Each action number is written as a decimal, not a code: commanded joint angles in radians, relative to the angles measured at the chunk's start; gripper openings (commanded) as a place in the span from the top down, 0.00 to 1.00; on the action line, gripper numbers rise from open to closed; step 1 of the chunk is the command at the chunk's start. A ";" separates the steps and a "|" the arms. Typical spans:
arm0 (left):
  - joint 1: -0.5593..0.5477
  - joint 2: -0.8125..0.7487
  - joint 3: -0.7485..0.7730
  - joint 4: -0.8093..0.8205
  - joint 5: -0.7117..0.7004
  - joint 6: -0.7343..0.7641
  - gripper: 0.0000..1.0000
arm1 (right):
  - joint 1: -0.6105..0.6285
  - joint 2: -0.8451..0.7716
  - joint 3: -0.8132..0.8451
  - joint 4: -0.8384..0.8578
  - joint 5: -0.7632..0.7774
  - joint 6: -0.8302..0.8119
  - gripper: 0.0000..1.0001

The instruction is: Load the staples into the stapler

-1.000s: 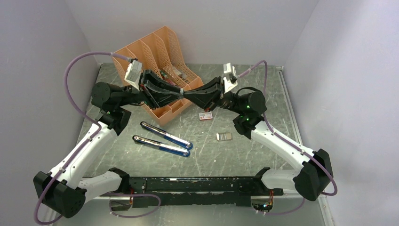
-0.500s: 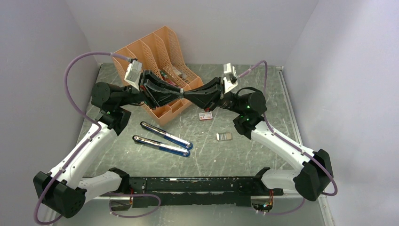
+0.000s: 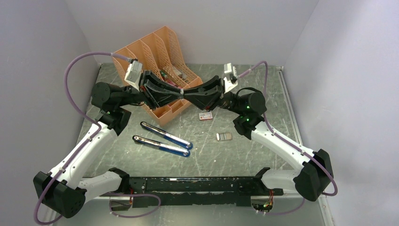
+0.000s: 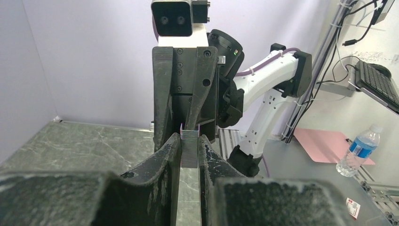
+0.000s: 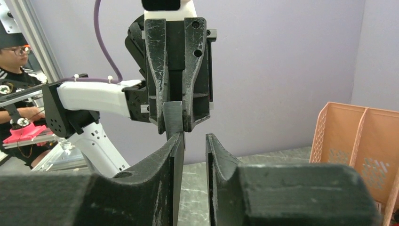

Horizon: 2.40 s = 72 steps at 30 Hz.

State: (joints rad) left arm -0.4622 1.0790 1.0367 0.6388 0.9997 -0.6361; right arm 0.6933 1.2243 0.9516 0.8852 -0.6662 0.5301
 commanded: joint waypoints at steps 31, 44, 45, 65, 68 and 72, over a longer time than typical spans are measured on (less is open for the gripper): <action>-0.131 0.101 0.178 -0.816 -0.350 0.566 0.93 | -0.034 -0.327 -0.124 -0.864 1.199 -0.100 0.42; -0.443 0.326 0.055 -0.860 -0.640 0.661 0.93 | -0.450 -0.339 -0.124 -1.069 0.938 0.029 0.37; -0.462 0.343 0.036 -0.852 -0.646 0.676 0.93 | -0.479 -0.337 -0.122 -1.084 0.917 0.043 0.37; -0.755 0.522 -0.062 -1.140 -0.960 0.867 0.93 | -0.637 -0.417 -0.218 -1.028 0.633 0.090 0.37; -0.760 0.499 -0.094 -1.153 -0.982 0.856 0.93 | -0.637 -0.417 -0.231 -1.017 0.617 0.091 0.37; -0.760 0.482 -0.137 -1.157 -1.006 0.872 0.93 | -0.637 -0.412 -0.242 -1.006 0.592 0.095 0.37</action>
State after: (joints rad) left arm -1.2270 1.5898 0.9230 -0.4847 0.0658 0.2146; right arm 0.0662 0.8196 0.7300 -0.1547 -0.0345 0.6247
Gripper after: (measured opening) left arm 0.206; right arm 0.632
